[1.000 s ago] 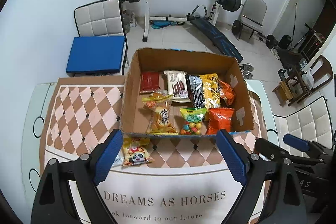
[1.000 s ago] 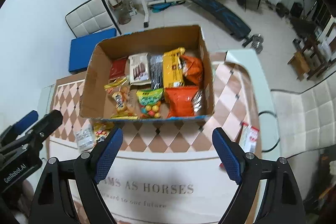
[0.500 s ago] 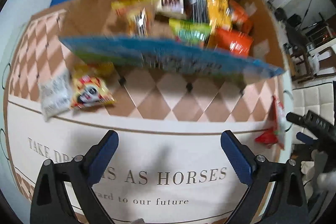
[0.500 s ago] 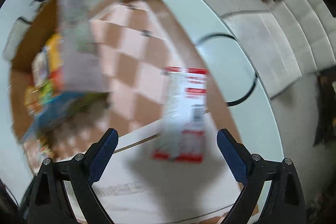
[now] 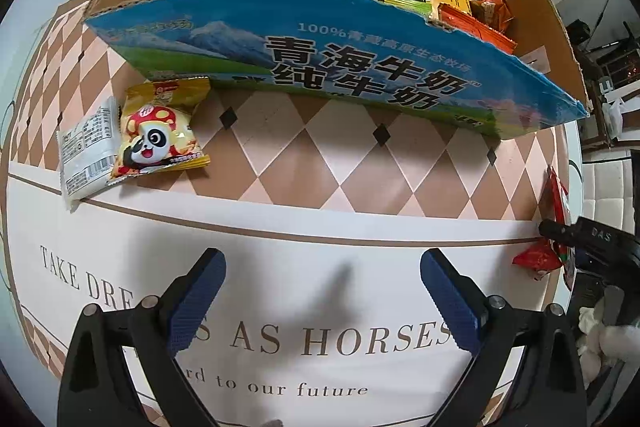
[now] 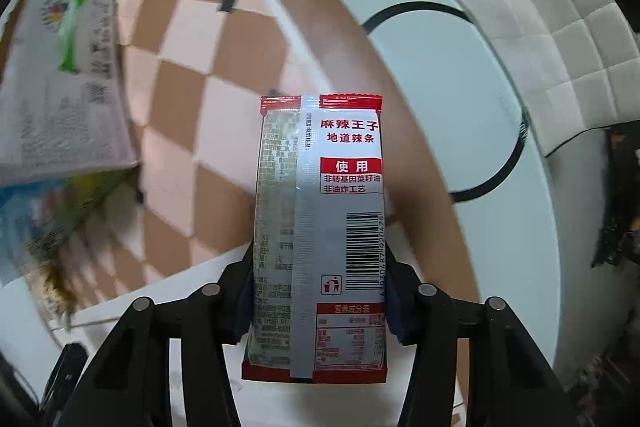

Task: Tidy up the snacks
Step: 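Grasp the small red packet with the left tool while the right tool grasps the white-red spicy strip pack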

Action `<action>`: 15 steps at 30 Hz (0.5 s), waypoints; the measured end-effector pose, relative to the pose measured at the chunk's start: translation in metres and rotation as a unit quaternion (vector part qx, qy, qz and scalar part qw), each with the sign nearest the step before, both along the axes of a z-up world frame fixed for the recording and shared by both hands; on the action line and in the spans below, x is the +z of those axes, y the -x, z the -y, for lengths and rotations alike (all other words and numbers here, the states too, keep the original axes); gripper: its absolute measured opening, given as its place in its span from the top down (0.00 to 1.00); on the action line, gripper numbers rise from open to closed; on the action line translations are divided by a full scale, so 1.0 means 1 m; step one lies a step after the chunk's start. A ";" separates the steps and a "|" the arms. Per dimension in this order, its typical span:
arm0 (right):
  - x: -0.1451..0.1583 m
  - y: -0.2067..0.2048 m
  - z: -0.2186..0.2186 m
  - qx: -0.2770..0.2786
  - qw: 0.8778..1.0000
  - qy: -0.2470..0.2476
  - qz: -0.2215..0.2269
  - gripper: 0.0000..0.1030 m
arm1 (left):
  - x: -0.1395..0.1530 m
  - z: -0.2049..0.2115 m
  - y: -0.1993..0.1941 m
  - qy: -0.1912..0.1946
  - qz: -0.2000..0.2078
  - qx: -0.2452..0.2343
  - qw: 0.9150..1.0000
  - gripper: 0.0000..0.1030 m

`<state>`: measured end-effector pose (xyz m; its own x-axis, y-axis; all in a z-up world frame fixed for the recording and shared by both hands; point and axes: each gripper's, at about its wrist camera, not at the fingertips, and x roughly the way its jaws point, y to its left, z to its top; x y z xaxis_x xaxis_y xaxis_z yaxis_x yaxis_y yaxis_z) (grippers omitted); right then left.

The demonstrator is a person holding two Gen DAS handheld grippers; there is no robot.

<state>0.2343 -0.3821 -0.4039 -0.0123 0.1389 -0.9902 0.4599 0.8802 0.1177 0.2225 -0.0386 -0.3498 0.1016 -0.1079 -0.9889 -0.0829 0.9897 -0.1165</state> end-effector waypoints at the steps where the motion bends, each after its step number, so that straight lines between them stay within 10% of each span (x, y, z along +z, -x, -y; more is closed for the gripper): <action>1: 0.003 0.002 -0.003 0.005 1.000 -0.007 0.004 0.49 | 0.001 -0.001 0.002 0.002 -0.001 0.002 1.000 0.03; 15: 0.069 0.079 -0.029 0.018 0.994 -0.083 0.063 0.51 | 0.010 0.032 0.032 0.030 -0.006 -0.045 0.999 0.03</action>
